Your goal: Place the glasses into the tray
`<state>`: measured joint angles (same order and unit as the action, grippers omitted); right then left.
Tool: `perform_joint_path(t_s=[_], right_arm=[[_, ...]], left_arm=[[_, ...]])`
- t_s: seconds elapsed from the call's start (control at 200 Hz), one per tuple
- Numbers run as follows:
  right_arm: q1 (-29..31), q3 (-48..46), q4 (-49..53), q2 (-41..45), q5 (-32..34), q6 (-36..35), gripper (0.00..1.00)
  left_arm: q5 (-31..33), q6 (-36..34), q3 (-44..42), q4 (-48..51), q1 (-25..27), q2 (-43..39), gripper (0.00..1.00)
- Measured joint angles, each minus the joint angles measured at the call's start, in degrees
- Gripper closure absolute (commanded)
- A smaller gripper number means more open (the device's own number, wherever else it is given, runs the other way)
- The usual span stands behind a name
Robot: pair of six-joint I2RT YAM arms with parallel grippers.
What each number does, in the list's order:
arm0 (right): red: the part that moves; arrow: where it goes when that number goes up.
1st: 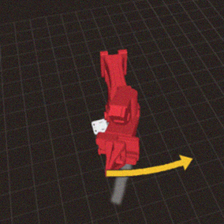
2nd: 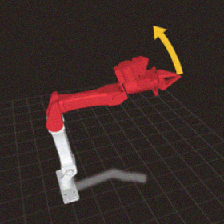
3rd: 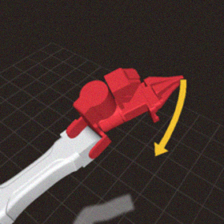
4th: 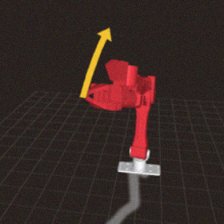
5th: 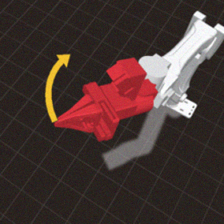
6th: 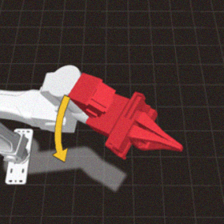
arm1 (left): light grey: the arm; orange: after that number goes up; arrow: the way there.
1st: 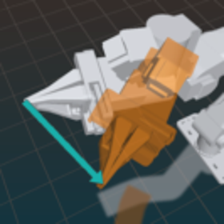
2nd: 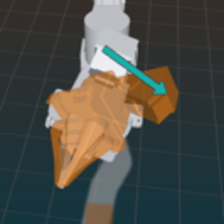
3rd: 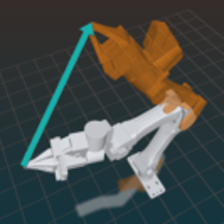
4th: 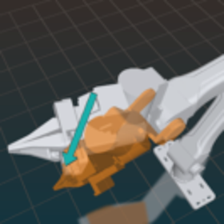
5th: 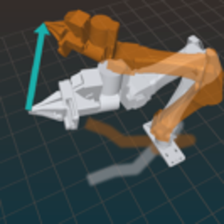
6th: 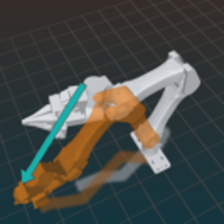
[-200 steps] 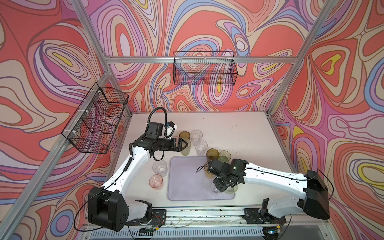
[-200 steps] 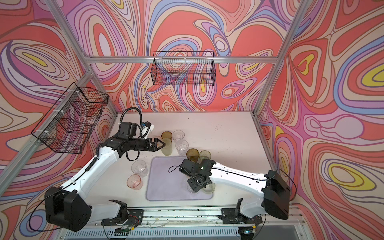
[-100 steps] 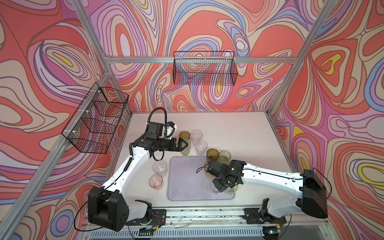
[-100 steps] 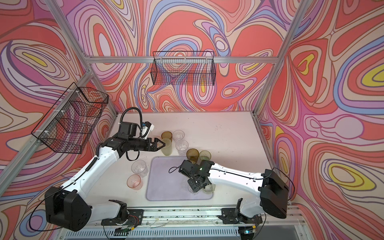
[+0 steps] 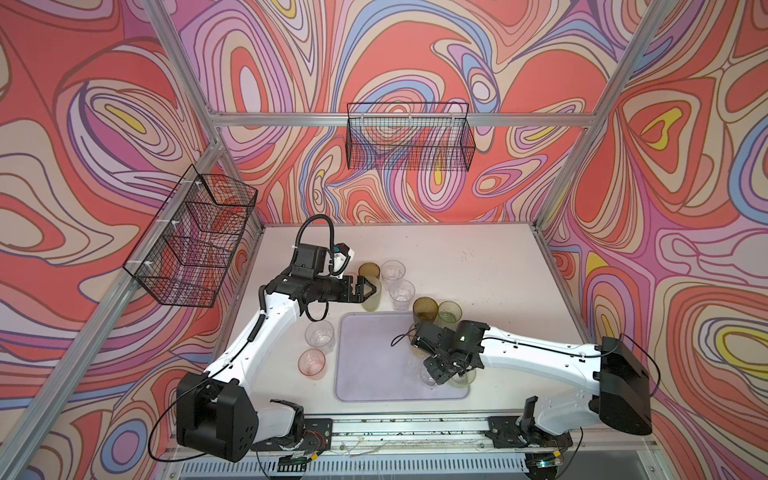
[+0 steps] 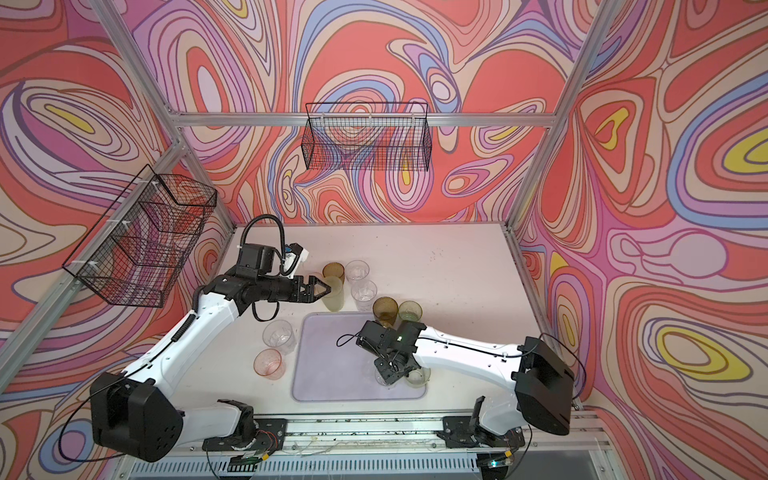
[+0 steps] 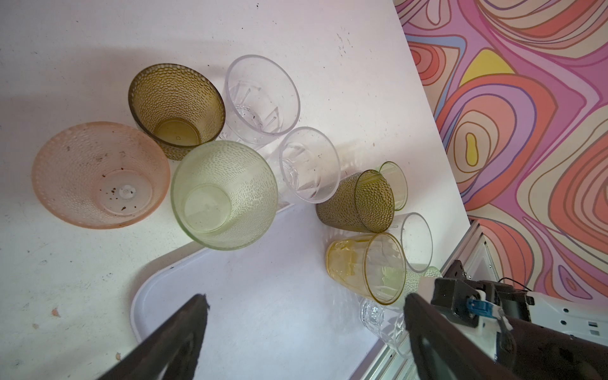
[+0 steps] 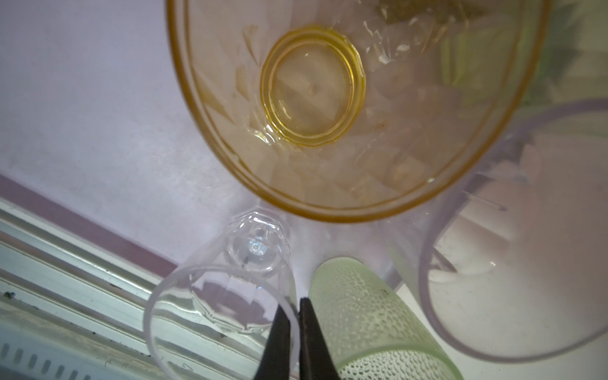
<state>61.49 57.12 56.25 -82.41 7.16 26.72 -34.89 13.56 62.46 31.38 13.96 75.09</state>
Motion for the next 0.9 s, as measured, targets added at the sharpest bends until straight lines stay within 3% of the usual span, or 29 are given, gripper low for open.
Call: perform_joint_path(t_s=[0.456,0.901], right_arm=[[0.0,-0.2,0.1,0.0,0.5,0.3,0.92],[0.0,0.8,1.6,0.5,1.5,0.3,0.79]], left_arm=[[0.0,0.0,0.0,0.0,0.0,0.1,0.04],[0.0,0.0,0.0,0.0,0.0,0.5,0.04]])
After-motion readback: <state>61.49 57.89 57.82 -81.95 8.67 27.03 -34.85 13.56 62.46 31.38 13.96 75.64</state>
